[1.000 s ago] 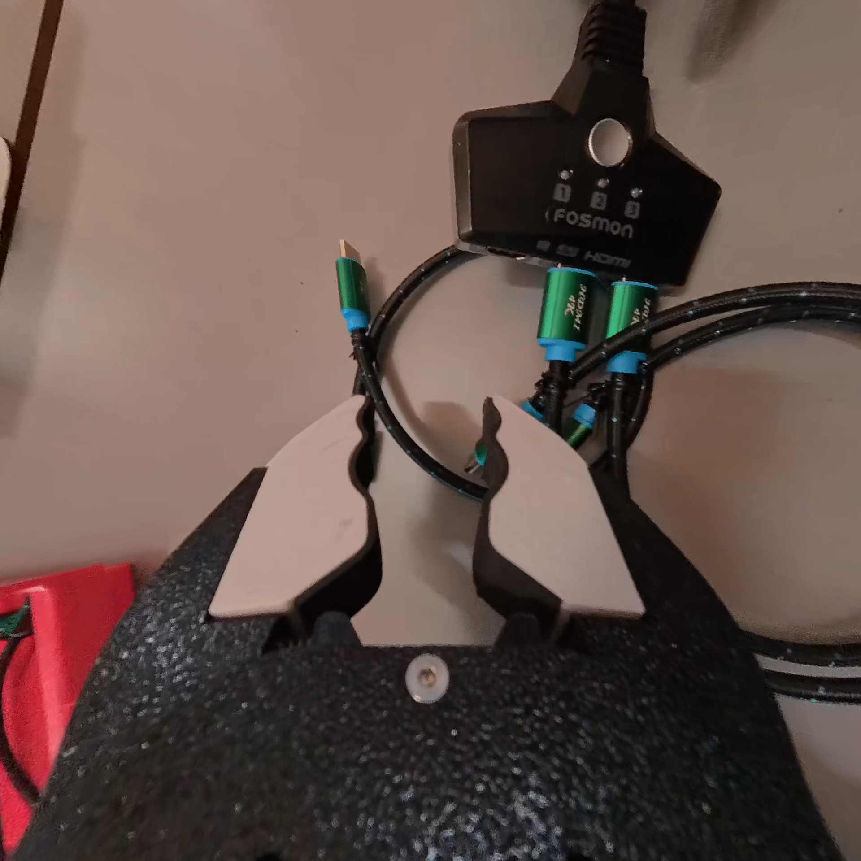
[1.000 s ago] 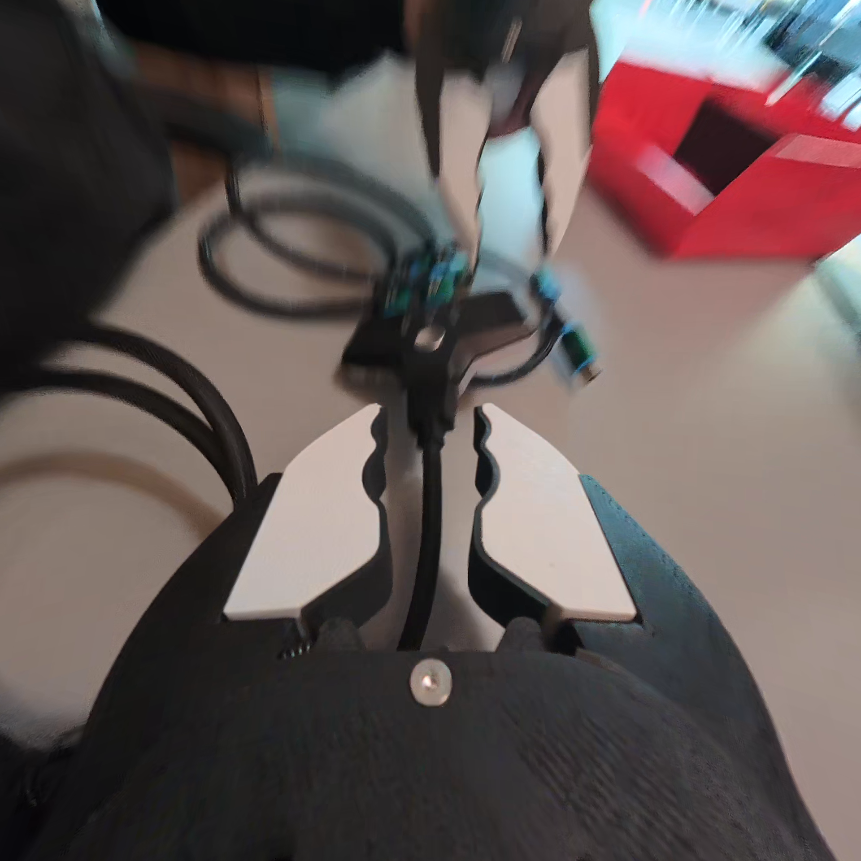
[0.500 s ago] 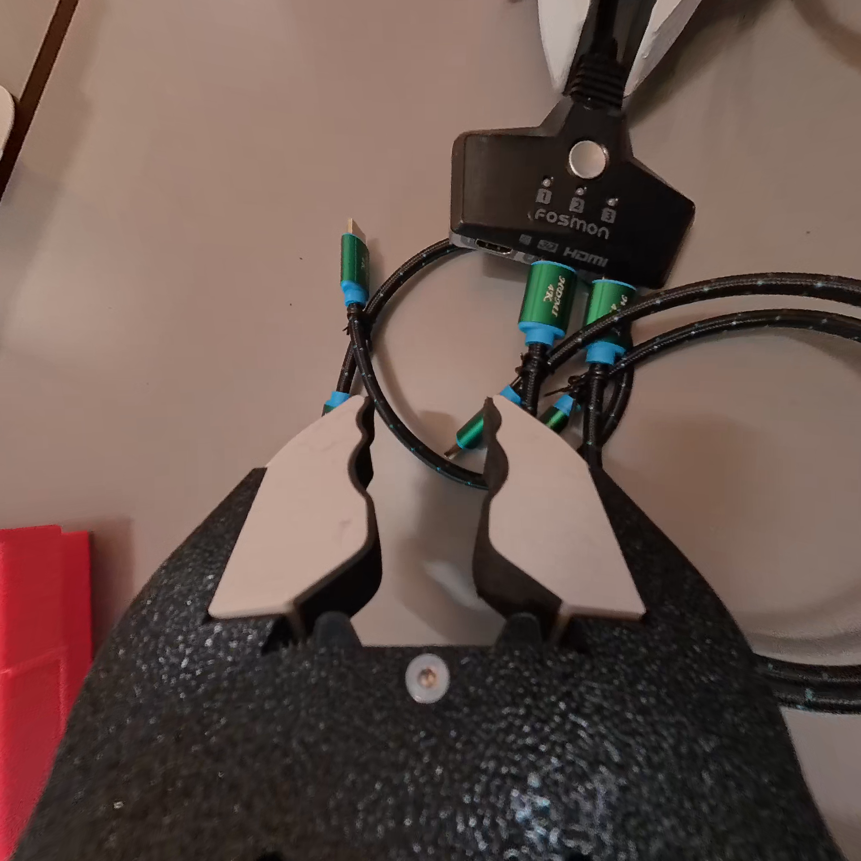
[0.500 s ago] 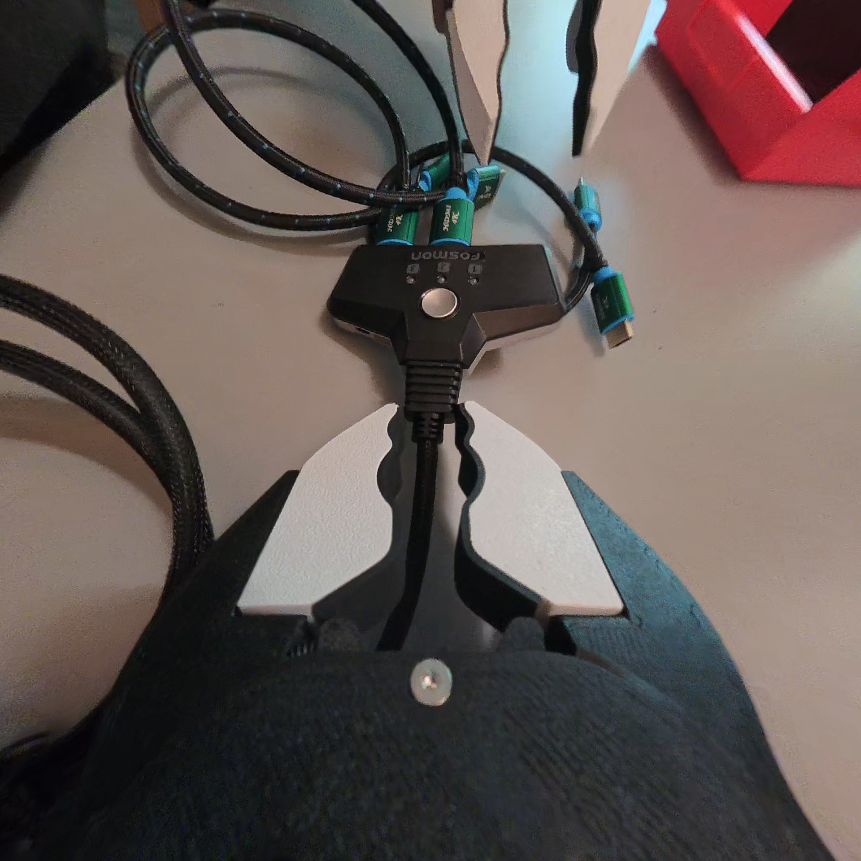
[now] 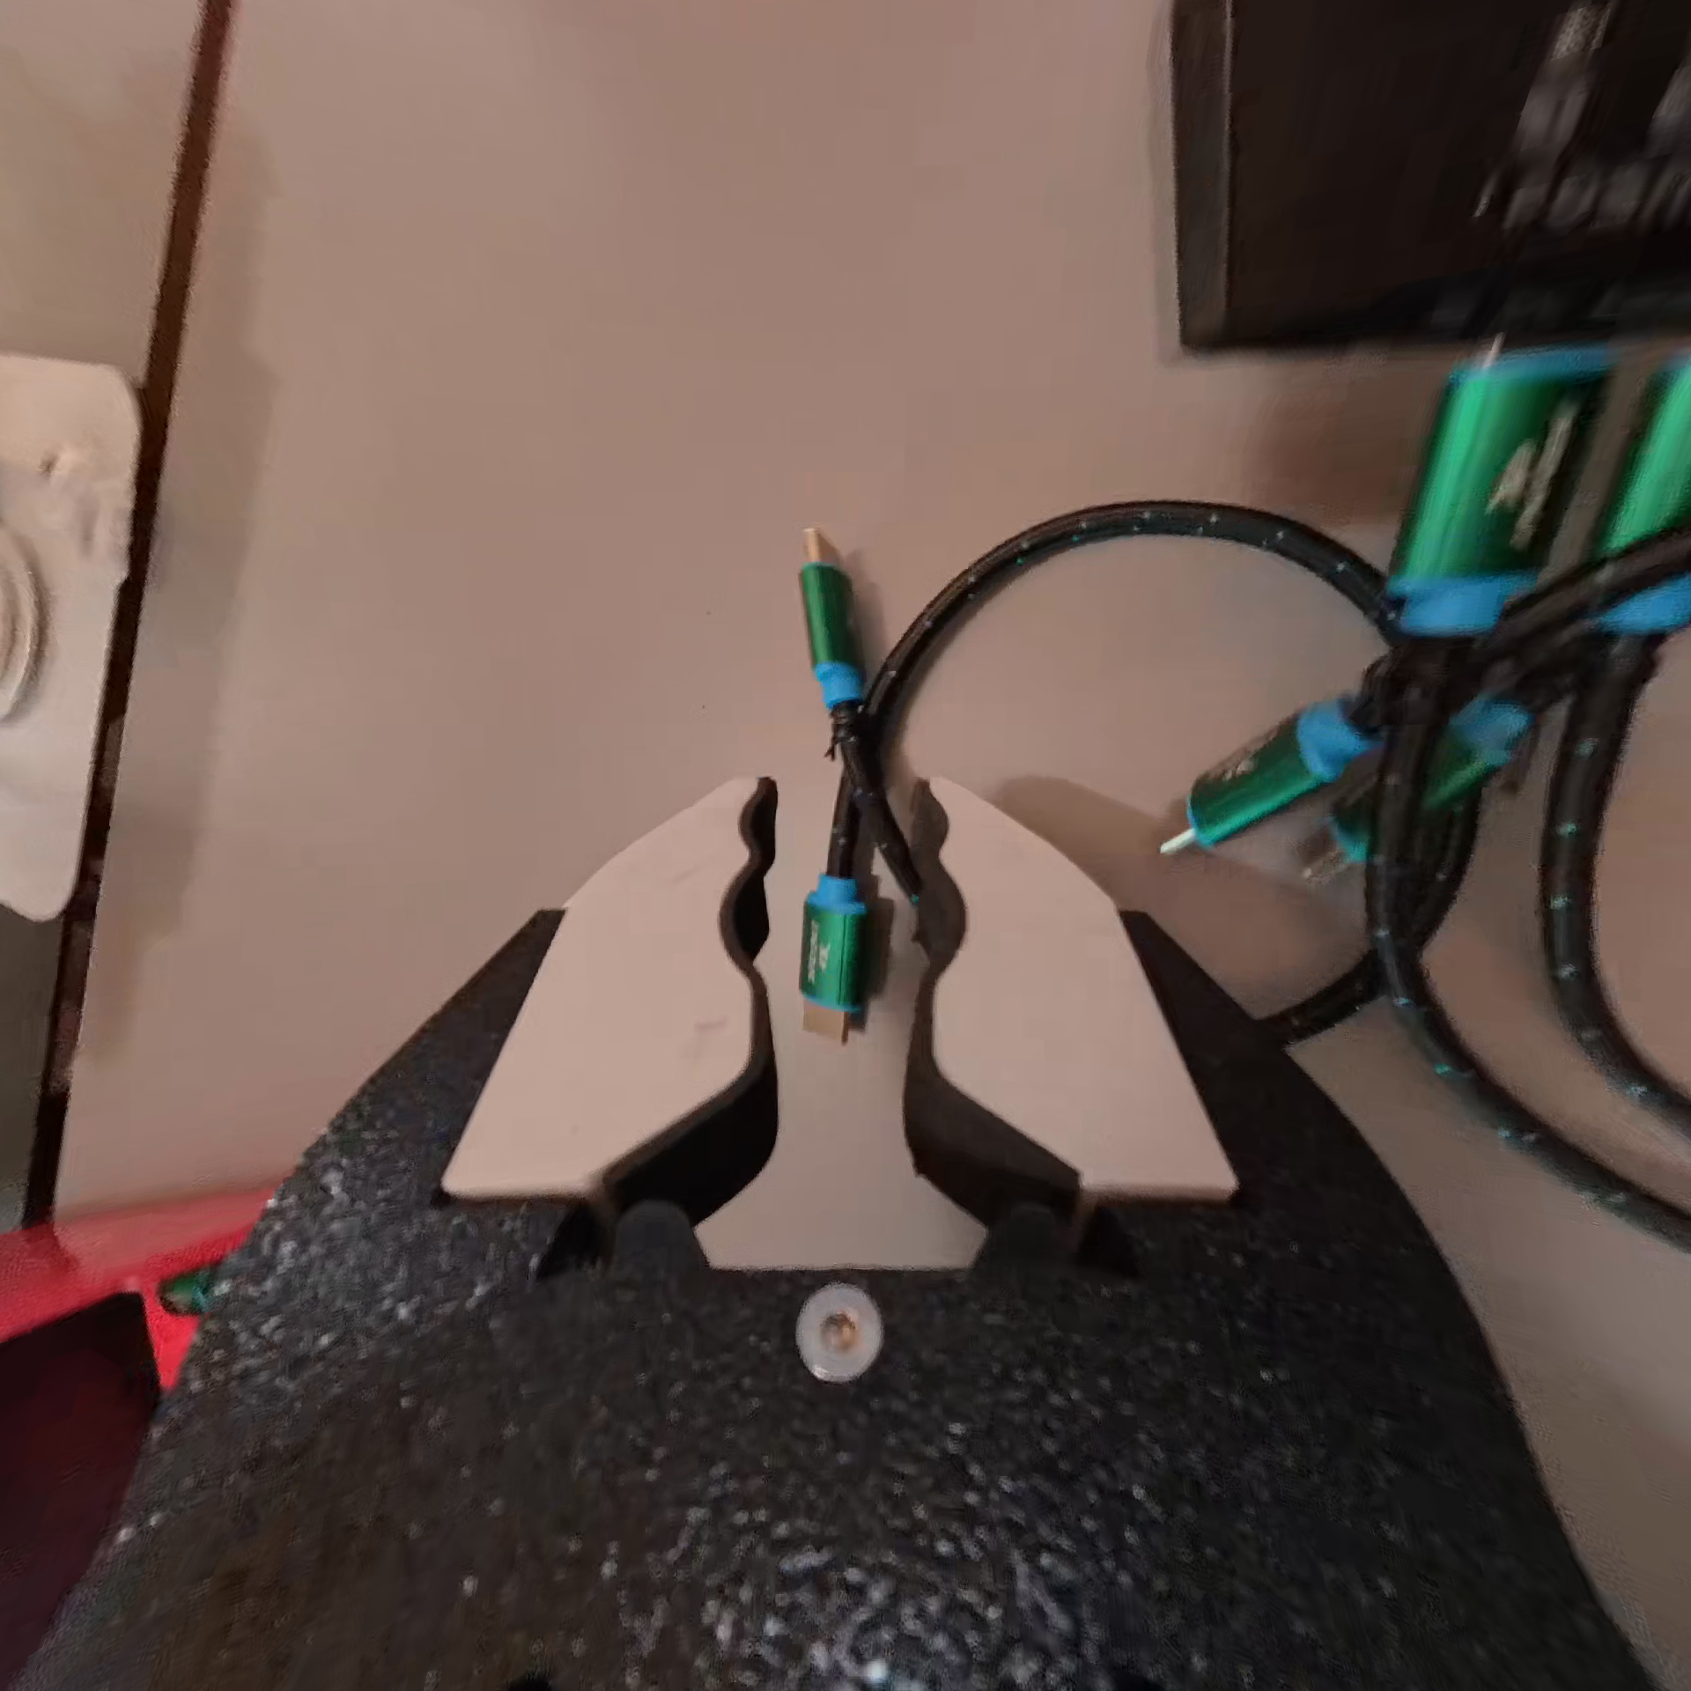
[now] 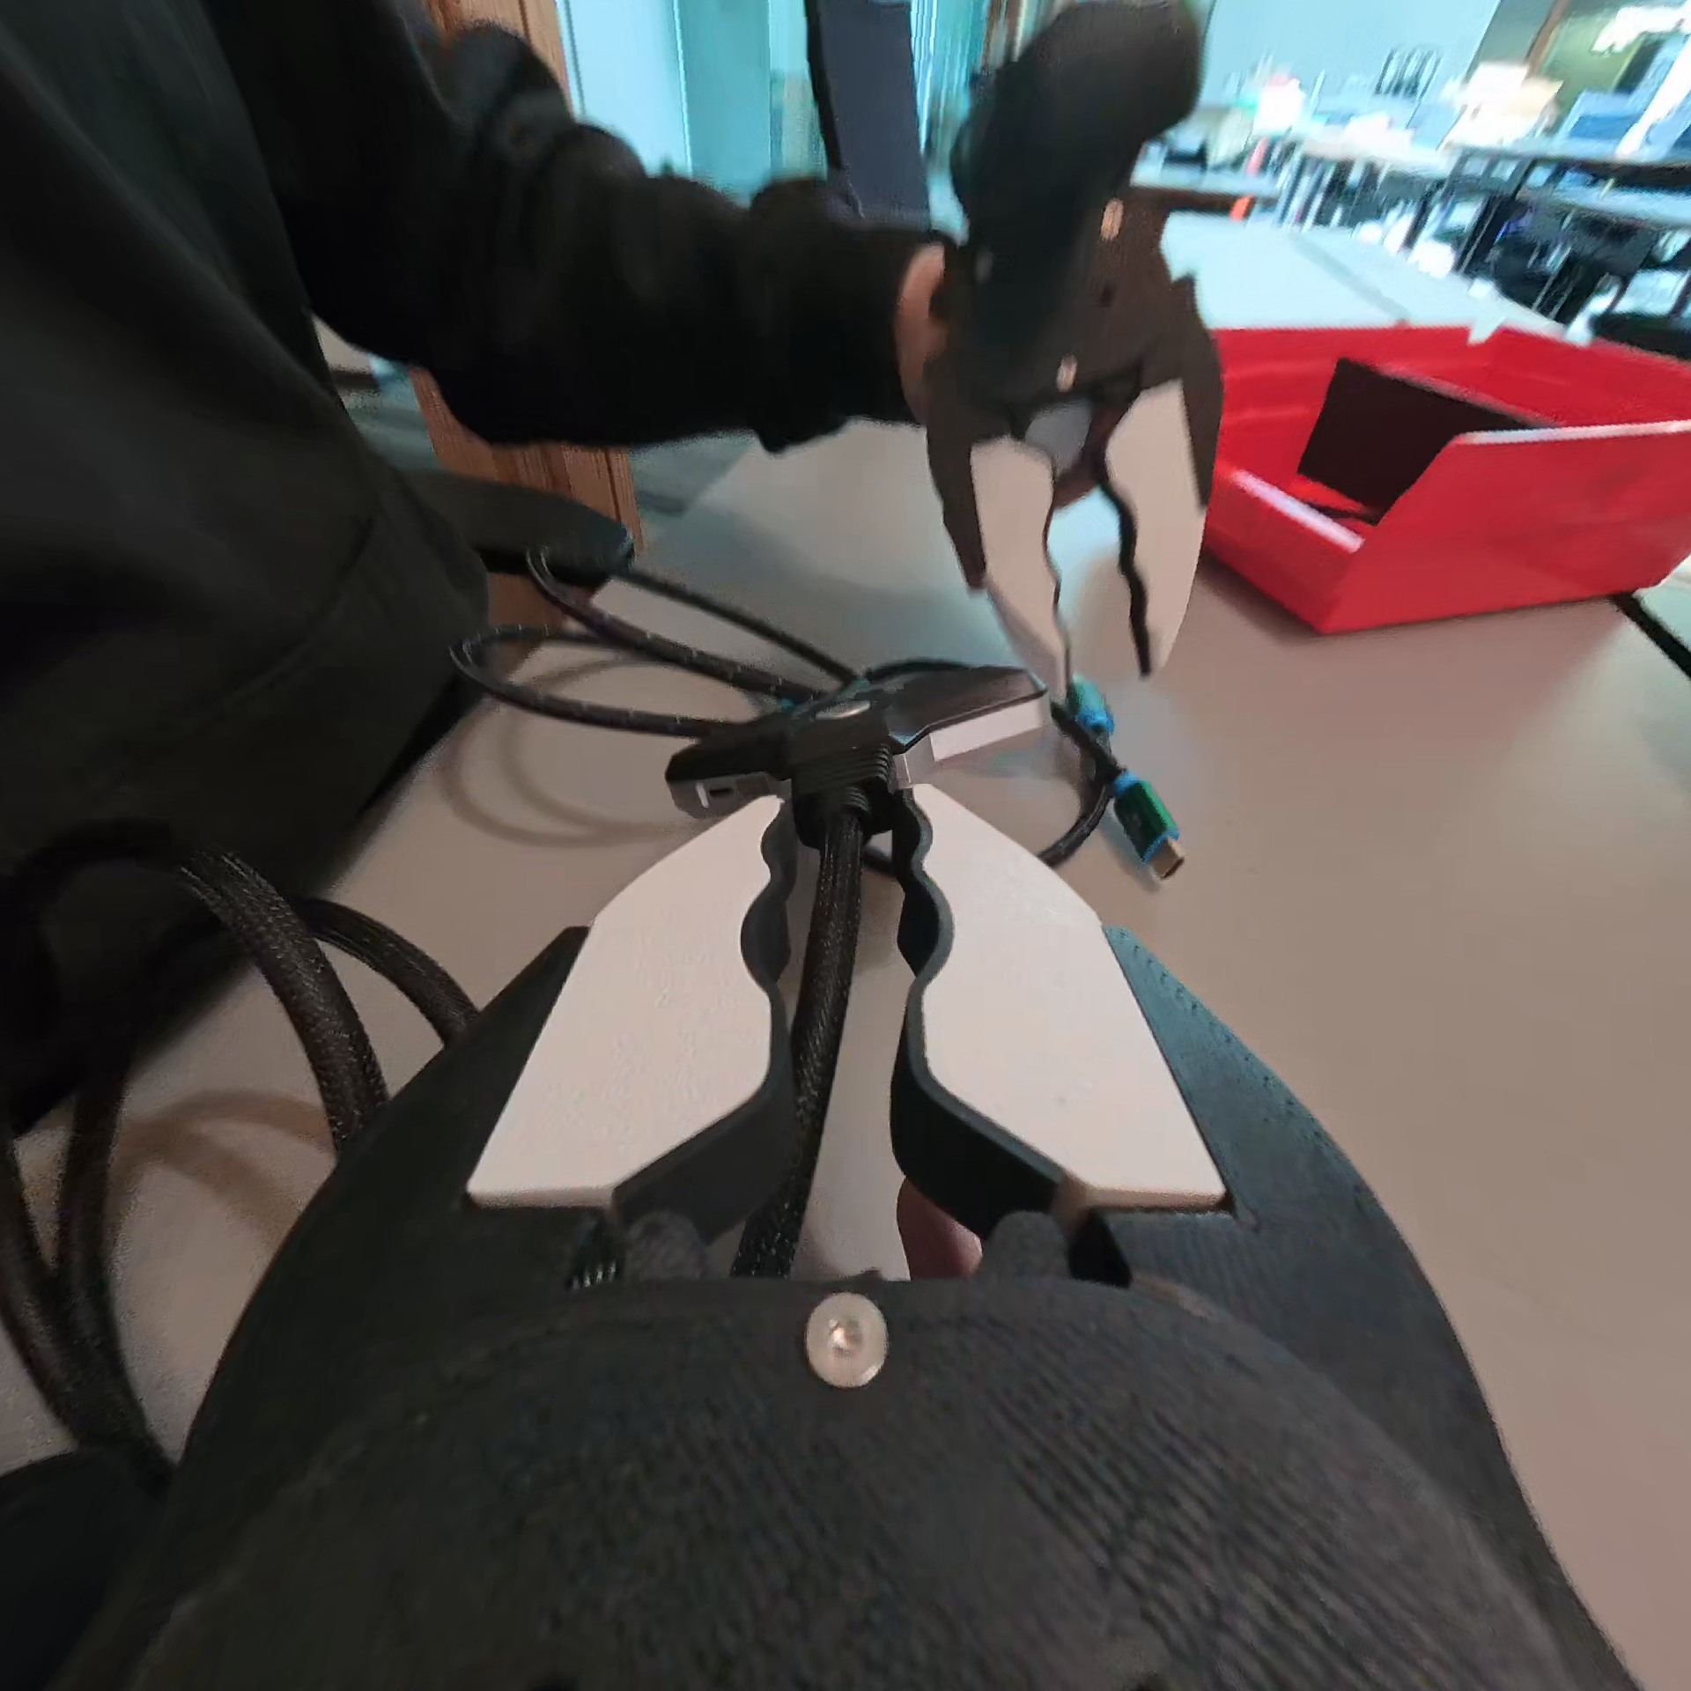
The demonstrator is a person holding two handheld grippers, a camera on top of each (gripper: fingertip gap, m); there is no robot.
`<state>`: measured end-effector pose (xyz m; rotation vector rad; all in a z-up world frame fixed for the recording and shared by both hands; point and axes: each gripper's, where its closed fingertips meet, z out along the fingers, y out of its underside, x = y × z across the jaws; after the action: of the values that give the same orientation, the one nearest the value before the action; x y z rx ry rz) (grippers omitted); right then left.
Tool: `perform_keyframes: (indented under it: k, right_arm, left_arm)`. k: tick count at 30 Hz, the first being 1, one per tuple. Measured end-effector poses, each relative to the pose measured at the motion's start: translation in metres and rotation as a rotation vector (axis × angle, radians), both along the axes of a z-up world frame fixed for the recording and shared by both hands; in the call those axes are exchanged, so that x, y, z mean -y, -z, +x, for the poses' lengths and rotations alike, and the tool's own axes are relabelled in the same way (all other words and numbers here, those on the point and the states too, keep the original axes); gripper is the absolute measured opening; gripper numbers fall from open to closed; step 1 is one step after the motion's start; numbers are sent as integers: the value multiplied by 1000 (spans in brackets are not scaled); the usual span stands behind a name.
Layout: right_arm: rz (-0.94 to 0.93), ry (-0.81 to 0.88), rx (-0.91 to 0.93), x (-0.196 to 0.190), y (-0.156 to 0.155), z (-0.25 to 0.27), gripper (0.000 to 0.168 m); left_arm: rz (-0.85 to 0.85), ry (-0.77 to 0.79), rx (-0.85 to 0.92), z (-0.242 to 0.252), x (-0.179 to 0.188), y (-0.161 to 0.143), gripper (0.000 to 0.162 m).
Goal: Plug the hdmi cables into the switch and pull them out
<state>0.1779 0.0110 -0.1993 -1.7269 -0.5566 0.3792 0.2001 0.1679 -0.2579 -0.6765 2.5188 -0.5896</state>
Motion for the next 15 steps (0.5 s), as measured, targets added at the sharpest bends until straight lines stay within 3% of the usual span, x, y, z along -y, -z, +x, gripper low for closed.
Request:
perform_keyframes:
  k: [3, 6, 12, 15]
  right_arm:
    - [102, 25, -92, 13, -16, 5, 20]
    - [192, 43, -175, 24, -30, 10, 20]
    - [366, 34, -298, 38, -56, 21, 20]
    - [418, 15, -326, 42, -65, 22, 20]
  left_arm:
    - [133, 89, -1, 6, 1, 20, 29]
    - [198, 140, 28, 11, 2, 34, 19]
    - [196, 105, 46, 20, 5, 37, 11]
    - [118, 30, -51, 20, 6, 38, 7]
